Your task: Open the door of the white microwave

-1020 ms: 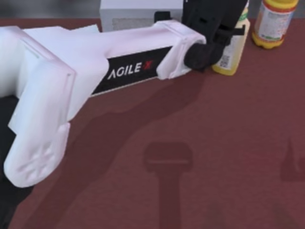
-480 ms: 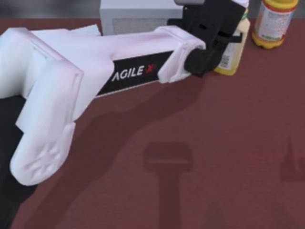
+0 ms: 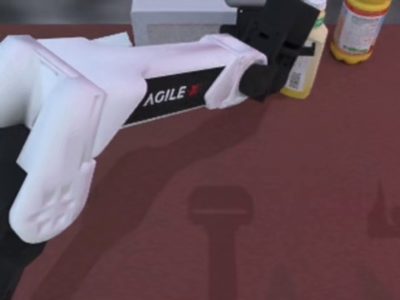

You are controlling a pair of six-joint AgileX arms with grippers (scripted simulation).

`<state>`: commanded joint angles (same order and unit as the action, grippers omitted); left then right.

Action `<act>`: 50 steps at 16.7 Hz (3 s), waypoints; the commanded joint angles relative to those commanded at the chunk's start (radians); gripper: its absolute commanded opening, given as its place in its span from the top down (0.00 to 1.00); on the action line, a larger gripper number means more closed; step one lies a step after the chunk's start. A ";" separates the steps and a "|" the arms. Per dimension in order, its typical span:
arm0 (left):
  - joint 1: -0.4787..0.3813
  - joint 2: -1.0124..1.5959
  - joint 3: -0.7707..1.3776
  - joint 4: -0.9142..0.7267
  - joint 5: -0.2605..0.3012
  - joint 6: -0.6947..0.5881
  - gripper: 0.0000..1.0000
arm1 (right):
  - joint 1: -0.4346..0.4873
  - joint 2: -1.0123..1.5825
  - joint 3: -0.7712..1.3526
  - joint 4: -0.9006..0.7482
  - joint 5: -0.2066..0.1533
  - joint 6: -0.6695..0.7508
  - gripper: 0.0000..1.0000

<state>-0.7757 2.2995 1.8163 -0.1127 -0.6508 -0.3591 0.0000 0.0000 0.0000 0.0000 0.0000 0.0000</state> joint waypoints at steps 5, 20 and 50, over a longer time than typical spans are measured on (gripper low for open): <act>0.015 -0.053 -0.073 0.042 -0.025 -0.022 1.00 | 0.000 0.000 0.000 0.000 0.000 0.000 0.00; 0.015 -0.053 -0.073 0.042 -0.025 -0.022 1.00 | 0.000 0.000 0.000 0.000 0.000 0.000 0.00; 0.017 -0.081 -0.124 0.077 -0.001 -0.001 1.00 | 0.000 0.000 0.000 0.000 0.000 0.000 0.00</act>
<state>-0.7585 2.2180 1.6927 -0.0354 -0.6514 -0.3605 0.0000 0.0000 0.0000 0.0000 0.0000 0.0000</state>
